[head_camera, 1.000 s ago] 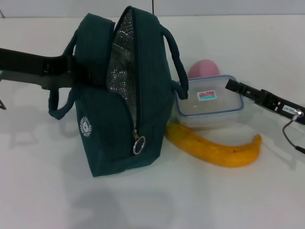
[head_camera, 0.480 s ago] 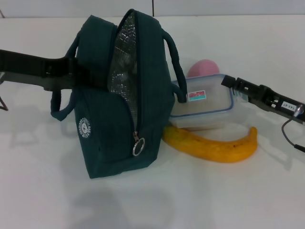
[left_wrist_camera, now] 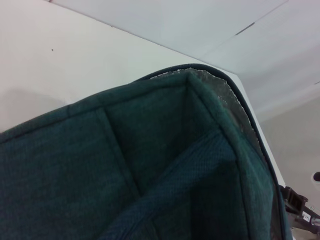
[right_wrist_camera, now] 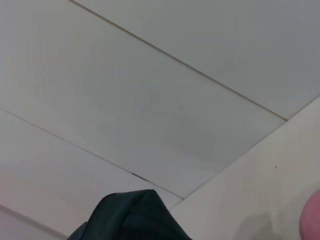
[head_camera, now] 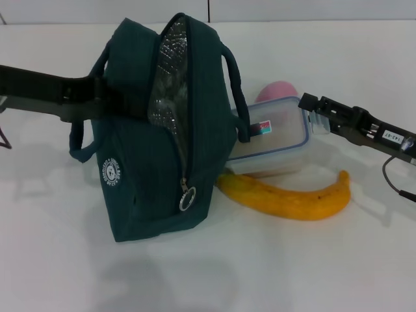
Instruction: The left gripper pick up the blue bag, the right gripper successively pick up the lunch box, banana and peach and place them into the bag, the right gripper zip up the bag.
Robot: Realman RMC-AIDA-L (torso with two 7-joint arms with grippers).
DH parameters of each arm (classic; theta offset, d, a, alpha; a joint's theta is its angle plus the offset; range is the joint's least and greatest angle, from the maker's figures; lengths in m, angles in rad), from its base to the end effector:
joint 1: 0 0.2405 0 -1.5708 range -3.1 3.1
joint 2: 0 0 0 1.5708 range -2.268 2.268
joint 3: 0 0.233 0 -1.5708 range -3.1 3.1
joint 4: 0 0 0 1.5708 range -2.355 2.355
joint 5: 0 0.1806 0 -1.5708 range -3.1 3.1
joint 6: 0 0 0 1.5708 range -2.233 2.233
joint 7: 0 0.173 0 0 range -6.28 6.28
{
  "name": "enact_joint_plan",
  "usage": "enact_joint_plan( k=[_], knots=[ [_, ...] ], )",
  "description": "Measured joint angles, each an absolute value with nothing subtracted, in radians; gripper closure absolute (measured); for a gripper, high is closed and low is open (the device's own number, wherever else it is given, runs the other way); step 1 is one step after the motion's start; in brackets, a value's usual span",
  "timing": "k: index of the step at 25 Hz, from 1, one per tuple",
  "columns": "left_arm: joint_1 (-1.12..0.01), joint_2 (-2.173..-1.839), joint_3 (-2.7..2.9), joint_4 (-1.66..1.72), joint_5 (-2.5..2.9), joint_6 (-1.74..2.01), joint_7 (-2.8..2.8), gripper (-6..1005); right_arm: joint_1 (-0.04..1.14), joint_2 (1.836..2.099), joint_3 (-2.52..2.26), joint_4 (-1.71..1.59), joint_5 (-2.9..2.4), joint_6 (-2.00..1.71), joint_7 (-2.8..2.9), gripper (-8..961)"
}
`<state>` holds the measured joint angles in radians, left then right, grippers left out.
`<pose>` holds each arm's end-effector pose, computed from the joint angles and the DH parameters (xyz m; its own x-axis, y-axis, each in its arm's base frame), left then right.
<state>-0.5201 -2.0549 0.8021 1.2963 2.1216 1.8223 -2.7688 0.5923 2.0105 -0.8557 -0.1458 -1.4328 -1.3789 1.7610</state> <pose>-0.1733 0.3036 0.0514 0.2690 0.9185 0.2897 0.9475 -0.3064 0.0916 0.2143 0.3264 -0.0300 0.0466 -0.7295 -0.6824 -0.8536 -0.3839 0.3521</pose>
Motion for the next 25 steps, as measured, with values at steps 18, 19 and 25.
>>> enact_joint_plan(
  k=[18, 19, 25],
  knots=[
    [-0.526, -2.045, 0.801, 1.265, 2.121, 1.822, -2.739, 961, 0.600, 2.011, -0.867, -0.146, -1.434, -1.338, 1.906, 605],
    [-0.526, -2.046, 0.801, 1.264, 2.121, 1.822, -2.737, 961, 0.602, 2.012, -0.872, -0.145, -1.434, -1.337, 1.909, 666],
    [-0.526, -2.047, 0.801, 1.261, 2.121, 1.822, -2.731, 961, 0.607, 2.013, -0.883, -0.137, -1.434, -1.334, 1.922, 665]
  ],
)
